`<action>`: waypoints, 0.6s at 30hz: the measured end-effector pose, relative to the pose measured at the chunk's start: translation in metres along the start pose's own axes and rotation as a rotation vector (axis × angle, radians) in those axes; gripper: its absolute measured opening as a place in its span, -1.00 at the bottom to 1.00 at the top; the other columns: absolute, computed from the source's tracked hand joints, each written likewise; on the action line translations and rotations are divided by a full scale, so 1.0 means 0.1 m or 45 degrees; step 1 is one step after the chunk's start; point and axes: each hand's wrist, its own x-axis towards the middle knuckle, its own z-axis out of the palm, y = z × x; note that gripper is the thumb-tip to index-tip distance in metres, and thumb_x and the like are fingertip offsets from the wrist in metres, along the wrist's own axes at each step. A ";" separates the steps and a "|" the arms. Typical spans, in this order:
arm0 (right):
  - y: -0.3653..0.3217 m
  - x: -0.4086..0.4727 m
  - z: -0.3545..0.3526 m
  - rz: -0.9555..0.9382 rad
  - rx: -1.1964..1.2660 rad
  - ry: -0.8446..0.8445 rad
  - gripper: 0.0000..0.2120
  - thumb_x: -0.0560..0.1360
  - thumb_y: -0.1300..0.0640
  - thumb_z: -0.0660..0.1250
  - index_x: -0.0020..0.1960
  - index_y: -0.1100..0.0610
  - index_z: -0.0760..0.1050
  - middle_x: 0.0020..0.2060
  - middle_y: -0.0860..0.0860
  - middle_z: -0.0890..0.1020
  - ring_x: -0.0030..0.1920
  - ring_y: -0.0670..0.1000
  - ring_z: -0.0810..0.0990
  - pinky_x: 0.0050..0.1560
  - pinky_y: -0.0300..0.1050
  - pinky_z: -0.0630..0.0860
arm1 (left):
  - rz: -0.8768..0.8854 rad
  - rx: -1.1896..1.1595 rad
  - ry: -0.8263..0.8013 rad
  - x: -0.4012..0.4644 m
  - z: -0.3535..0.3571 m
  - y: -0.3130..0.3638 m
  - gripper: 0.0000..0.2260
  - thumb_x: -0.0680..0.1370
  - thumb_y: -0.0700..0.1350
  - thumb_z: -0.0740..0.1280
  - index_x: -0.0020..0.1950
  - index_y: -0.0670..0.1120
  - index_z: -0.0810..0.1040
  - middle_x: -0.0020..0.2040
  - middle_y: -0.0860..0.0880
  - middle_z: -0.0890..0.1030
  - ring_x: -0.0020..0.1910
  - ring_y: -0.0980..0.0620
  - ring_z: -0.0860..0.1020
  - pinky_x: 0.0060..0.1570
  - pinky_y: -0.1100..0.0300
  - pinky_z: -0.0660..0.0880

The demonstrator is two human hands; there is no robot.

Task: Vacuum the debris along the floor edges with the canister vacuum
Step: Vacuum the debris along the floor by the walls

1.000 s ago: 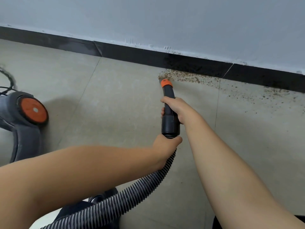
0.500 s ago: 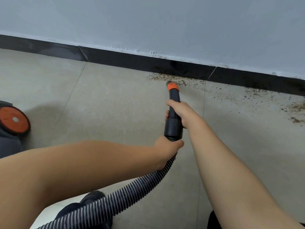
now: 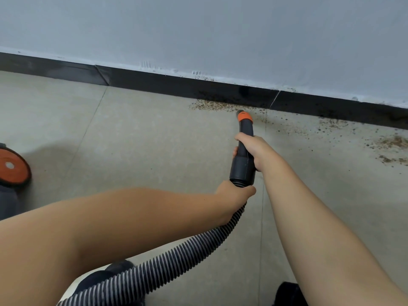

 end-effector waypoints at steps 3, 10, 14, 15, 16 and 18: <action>-0.02 0.04 0.24 -0.004 -0.020 -0.067 -0.83 0.49 0.14 0.33 0.00 0.16 0.39 -0.52 0.06 0.58 -0.48 0.03 0.55 -0.21 -0.03 0.58 | 0.012 -0.037 0.070 -0.01 -0.16 -0.04 -0.90 0.51 -0.17 0.34 -0.09 -0.12 0.42 -0.33 -0.08 0.44 -0.44 0.01 0.42 -0.40 0.24 0.40; -0.10 0.14 0.86 -0.030 -0.087 -0.222 -0.82 0.49 0.16 0.34 0.02 0.15 0.37 -0.50 0.07 0.57 -0.47 0.03 0.56 -0.19 0.00 0.59 | 0.010 -0.151 0.232 0.01 -0.58 -0.09 -0.90 0.50 -0.17 0.34 -0.11 -0.09 0.42 -0.35 -0.07 0.45 -0.45 0.01 0.42 -0.42 0.24 0.42; -0.13 0.16 1.12 -0.031 -0.117 -0.283 -0.83 0.49 0.16 0.33 0.01 0.15 0.37 -0.48 0.07 0.57 -0.48 0.03 0.56 -0.19 -0.01 0.59 | 0.010 -0.181 0.289 0.02 -0.77 -0.11 -0.90 0.49 -0.18 0.34 -0.10 -0.09 0.42 -0.35 -0.08 0.45 -0.45 0.00 0.42 -0.40 0.22 0.43; -0.15 0.17 1.14 -0.033 -0.118 -0.285 -0.83 0.49 0.16 0.34 0.02 0.15 0.38 -0.47 0.07 0.57 -0.48 0.02 0.57 -0.20 -0.02 0.59 | 0.004 -0.178 0.298 0.03 -0.80 -0.11 -0.90 0.49 -0.17 0.35 -0.10 -0.09 0.43 -0.35 -0.08 0.46 -0.45 0.00 0.43 -0.40 0.22 0.43; -0.16 0.18 1.15 -0.036 -0.119 -0.281 -0.82 0.49 0.16 0.34 0.02 0.15 0.38 -0.46 0.07 0.58 -0.48 0.02 0.57 -0.20 -0.02 0.60 | 0.001 -0.176 0.302 0.03 -0.81 -0.09 -0.90 0.49 -0.17 0.35 -0.09 -0.10 0.43 -0.35 -0.08 0.46 -0.45 -0.01 0.43 -0.39 0.22 0.43; -0.19 0.19 1.13 -0.040 -0.127 -0.262 -0.82 0.49 0.15 0.34 0.02 0.15 0.39 -0.46 0.07 0.58 -0.47 0.02 0.57 -0.16 -0.01 0.60 | 0.000 -0.170 0.291 0.05 -0.81 -0.05 -0.90 0.49 -0.17 0.35 -0.09 -0.10 0.44 -0.34 -0.08 0.46 -0.44 -0.01 0.44 -0.38 0.21 0.44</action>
